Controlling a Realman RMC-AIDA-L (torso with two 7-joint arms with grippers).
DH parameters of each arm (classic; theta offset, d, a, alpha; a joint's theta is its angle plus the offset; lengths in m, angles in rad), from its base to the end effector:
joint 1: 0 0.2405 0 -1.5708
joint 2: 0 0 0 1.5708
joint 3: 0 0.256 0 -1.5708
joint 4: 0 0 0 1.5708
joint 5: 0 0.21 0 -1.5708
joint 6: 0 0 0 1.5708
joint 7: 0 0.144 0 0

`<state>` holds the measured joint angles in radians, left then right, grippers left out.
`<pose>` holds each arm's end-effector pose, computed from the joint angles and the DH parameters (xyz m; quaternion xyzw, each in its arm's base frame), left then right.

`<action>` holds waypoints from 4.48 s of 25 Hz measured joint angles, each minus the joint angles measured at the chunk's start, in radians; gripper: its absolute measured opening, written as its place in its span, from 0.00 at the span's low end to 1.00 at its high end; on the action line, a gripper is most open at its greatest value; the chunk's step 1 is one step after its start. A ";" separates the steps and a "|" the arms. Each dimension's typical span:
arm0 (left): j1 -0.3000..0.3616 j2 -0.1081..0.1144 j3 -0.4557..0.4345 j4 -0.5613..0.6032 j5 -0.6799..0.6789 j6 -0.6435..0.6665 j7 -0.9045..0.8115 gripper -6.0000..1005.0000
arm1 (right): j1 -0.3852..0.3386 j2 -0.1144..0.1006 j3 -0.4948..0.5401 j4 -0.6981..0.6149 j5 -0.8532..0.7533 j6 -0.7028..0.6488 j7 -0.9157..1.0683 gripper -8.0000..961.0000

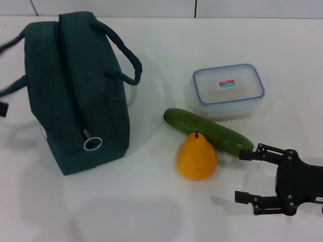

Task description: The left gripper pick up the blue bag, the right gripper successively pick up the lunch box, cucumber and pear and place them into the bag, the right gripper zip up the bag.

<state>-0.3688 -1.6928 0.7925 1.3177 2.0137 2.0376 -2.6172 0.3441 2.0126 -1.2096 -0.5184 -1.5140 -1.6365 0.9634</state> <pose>-0.2588 0.2843 0.2046 -0.8323 -0.5416 -0.0353 0.1128 0.2731 0.2575 -0.0290 -0.9455 0.0806 0.3072 0.0725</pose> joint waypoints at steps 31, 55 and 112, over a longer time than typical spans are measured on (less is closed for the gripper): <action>-0.264 -0.065 -0.138 -0.088 0.353 -0.058 -0.148 0.84 | 0.007 0.003 -0.019 0.002 0.014 -0.003 -0.016 0.89; -0.314 -0.107 -0.135 -0.115 0.441 -0.115 -0.149 0.80 | 0.007 0.003 -0.022 0.003 0.028 -0.003 -0.023 0.89; -0.353 -0.107 -0.196 -0.286 0.251 -0.141 -0.079 0.05 | 0.014 0.003 -0.014 0.130 0.239 -0.042 -0.012 0.87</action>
<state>-0.7215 -1.7997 0.5964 1.0313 2.2648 1.8968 -2.6959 0.3584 2.0156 -1.2236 -0.3887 -1.2752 -1.6786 0.9509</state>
